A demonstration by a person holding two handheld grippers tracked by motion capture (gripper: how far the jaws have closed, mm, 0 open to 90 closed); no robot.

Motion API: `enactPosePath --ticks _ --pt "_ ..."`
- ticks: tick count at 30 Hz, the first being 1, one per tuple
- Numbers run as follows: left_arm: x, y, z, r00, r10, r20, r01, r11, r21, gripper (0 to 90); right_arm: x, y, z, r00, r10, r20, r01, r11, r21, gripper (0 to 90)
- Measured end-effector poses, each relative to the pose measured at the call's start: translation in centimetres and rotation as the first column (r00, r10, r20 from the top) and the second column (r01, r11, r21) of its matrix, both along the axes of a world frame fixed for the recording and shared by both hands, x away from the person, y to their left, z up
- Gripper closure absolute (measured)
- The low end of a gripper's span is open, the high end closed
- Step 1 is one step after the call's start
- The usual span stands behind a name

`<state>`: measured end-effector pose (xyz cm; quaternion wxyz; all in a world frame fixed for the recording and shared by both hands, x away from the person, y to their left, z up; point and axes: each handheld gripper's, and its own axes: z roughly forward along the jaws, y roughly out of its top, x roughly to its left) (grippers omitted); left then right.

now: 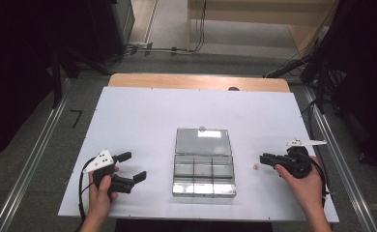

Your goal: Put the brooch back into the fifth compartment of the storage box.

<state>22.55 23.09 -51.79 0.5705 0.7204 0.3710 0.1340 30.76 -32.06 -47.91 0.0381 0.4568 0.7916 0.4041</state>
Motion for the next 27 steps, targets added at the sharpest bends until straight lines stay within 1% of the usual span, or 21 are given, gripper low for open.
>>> enactPosePath --ticks 3,7,8,11,15,21,27 --pt "0.0 0.0 -0.1 1.0000 -0.004 -0.003 0.004 1.0000 -0.005 0.0 0.0 0.2 -0.2 0.9995 -0.005 -0.031 0.005 1.000 0.005 71.6" --pt "0.0 0.0 -0.1 1.0000 -0.008 -0.005 0.008 1.0000 -0.006 0.0 0.1 0.4 -0.5 0.9987 -0.010 -0.050 0.010 1.000 0.001 71.6" --pt "0.0 0.0 -0.1 0.9999 -0.009 -0.004 0.009 0.9999 -0.005 0.0 0.2 0.3 -0.5 0.9983 -0.020 -0.055 0.020 1.000 -0.002 71.6" --pt "0.0 0.0 -0.1 0.9999 -0.011 -0.006 0.011 0.9999 -0.005 0.0 0.3 0.2 -0.7 0.9955 -0.042 -0.085 0.042 0.999 0.002 71.6" --pt "0.0 0.0 -0.1 0.9999 -0.012 -0.006 0.012 0.9999 -0.004 0.0 0.5 0.2 -1.1 0.9922 -0.038 -0.118 0.039 0.999 -0.001 71.4" --pt "0.0 -0.1 -0.1 0.9999 -0.012 -0.007 0.012 0.9999 -0.001 0.0 0.5 0.5 -1.3 0.9884 -0.039 -0.147 0.038 0.999 -0.007 71.2" --pt "0.0 -0.1 -0.1 0.9999 -0.014 -0.008 0.014 0.9999 0.003 0.0 0.6 0.7 -1.6 0.9867 -0.039 -0.158 0.037 0.999 -0.014 71.1"
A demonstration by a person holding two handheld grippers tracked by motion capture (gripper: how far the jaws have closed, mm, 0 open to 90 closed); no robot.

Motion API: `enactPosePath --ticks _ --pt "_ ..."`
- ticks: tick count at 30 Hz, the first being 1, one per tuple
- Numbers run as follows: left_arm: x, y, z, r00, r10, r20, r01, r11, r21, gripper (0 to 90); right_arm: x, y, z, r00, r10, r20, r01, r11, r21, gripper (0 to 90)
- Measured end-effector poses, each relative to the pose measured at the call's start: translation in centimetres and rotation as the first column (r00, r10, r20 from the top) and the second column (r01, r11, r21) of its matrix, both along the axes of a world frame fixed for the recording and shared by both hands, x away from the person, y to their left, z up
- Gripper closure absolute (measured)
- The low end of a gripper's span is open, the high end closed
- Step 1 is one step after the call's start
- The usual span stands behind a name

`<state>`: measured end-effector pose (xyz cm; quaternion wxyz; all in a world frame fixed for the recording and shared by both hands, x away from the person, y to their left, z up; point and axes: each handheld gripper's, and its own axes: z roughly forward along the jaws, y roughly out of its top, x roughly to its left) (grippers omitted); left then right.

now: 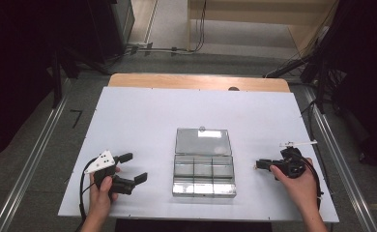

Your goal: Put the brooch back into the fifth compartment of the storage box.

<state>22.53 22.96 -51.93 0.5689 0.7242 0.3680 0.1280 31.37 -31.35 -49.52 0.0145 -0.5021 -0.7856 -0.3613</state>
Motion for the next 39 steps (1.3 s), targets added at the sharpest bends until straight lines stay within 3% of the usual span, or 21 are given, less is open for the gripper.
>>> enactPosePath --ticks 15,24,39 --pt "0.0 -0.1 0.0 1.0000 -0.001 -0.003 0.001 1.0000 0.003 0.0 -0.2 0.9 -0.1 0.9993 0.031 -0.020 -0.032 0.998 -0.053 82.5" --pt "0.0 -0.1 0.0 1.0000 -0.001 -0.003 0.001 1.0000 0.002 0.0 -0.4 1.4 0.0 0.9980 0.063 0.008 -0.062 0.994 -0.085 84.1" --pt "0.0 -0.1 0.0 1.0000 0.000 0.002 0.000 1.0000 0.003 0.0 -0.5 1.3 0.5 0.9970 0.069 0.037 -0.067 0.996 -0.061 84.0"
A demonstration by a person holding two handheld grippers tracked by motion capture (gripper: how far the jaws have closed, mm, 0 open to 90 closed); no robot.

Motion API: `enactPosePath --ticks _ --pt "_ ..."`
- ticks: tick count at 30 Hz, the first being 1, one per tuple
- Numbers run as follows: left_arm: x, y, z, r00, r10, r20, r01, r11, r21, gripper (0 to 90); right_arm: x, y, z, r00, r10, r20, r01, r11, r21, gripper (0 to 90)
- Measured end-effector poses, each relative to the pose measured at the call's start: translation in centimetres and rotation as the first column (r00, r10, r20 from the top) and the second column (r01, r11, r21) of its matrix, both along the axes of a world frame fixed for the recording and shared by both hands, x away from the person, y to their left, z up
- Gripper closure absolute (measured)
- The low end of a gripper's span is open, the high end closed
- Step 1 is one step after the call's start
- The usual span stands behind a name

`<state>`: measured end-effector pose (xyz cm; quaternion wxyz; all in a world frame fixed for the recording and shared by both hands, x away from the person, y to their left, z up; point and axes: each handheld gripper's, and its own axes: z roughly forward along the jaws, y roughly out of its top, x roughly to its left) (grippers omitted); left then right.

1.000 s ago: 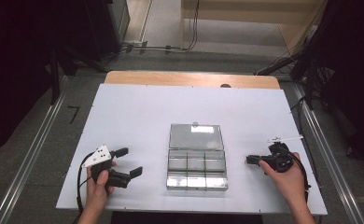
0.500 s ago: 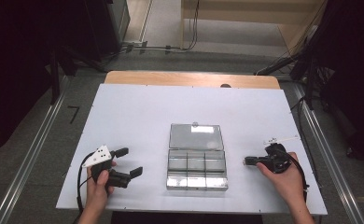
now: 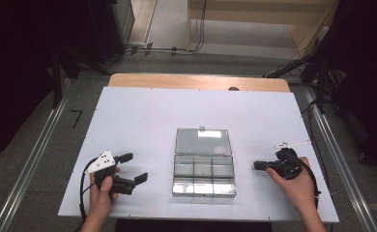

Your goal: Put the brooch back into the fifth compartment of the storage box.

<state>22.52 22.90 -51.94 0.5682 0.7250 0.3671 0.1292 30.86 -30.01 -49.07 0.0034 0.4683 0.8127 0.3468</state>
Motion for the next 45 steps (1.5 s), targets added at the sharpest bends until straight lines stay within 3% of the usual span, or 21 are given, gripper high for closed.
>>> enactPosePath --ticks 31,45 --pt "0.0 0.0 0.0 1.0000 0.001 0.005 -0.001 1.0000 -0.001 0.0 -1.2 1.5 3.0 0.9969 0.052 0.059 -0.056 0.996 0.069 84.0" --pt "0.0 0.0 0.0 1.0000 -0.002 0.005 0.002 1.0000 0.005 0.0 -2.0 2.8 4.3 0.9932 0.079 0.085 -0.085 0.994 0.065 84.0"
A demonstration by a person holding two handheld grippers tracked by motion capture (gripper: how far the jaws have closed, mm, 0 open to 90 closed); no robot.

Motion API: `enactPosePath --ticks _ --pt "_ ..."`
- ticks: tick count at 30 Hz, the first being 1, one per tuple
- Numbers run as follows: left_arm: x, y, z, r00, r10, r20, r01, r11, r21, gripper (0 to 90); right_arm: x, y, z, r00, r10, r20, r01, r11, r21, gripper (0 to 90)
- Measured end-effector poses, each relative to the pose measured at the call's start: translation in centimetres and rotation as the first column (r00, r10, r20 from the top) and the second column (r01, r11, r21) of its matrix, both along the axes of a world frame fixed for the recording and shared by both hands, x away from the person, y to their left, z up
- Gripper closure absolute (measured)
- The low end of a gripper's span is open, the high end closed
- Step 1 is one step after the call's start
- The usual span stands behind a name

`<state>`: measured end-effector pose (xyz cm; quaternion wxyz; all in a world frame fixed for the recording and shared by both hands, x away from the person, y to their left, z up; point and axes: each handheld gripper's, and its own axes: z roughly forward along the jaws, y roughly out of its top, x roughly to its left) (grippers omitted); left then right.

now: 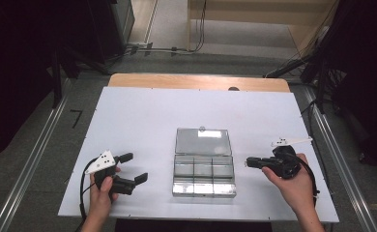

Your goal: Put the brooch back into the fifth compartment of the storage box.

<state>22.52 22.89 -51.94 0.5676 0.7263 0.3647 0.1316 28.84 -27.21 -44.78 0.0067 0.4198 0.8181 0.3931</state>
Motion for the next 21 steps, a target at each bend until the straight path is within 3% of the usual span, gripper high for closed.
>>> enactPosePath --ticks 21 --pt "0.0 -0.1 0.0 1.0000 0.000 -0.001 0.000 1.0000 0.002 0.0 -0.8 1.9 0.8 0.9986 0.048 0.020 -0.048 0.999 -0.011 84.0"
